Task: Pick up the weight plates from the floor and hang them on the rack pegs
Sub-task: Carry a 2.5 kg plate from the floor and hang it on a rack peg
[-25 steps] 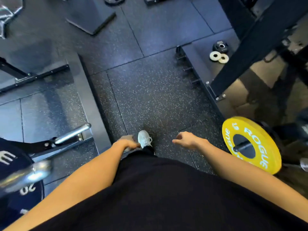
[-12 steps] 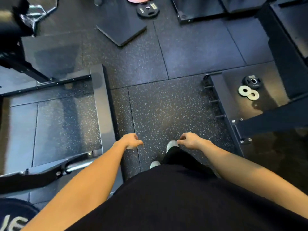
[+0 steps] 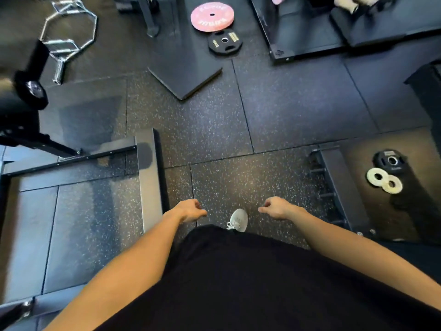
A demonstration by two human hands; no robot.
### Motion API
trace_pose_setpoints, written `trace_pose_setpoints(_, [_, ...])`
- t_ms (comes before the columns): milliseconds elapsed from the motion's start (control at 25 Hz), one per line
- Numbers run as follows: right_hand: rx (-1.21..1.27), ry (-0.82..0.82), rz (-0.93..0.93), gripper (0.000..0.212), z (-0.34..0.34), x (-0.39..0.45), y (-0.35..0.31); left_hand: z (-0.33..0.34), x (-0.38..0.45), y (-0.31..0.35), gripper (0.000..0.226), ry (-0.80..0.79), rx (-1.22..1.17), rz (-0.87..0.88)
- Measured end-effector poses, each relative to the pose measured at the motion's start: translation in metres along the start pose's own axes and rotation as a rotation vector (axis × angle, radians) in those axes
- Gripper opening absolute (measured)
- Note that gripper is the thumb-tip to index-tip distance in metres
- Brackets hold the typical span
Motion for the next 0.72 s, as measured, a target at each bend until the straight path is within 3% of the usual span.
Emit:
trace_pose_setpoints(160, [0.022, 0.027, -0.022, 0.046, -0.099, 0.034, -0.053, -0.091, 0.059, 0.030, 0.045, 0.093, -0.072, 0.000])
trace_pose_setpoints(360, [0.051, 0.033, -0.014, 0.049, -0.183, 0.093, -0.108, -0.183, 0.153, 0.066, 0.045, -0.016, 0.012, 0.052])
trace_pose_setpoints(520, [0.094, 0.048, -0.002, 0.029, -0.269, 0.152, -0.162, -0.289, 0.248, 0.091, 0.047, -0.058, 0.080, 0.091])
trace_pose_setpoints(720, [0.300, 0.153, 0.065, 0.035, -0.391, 0.192, -0.209, -0.410, 0.341, 0.144, 0.048, -0.136, 0.172, 0.170])
Point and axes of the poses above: each hand's wrist, its own x-axis towards the middle knuckle, its own z-axis out of the palm, y = z × x, the point moved 10 cm from there along x, towards the middle knuckle, and after that the axes turned 13 degrees about z, right-handed, at the moved point
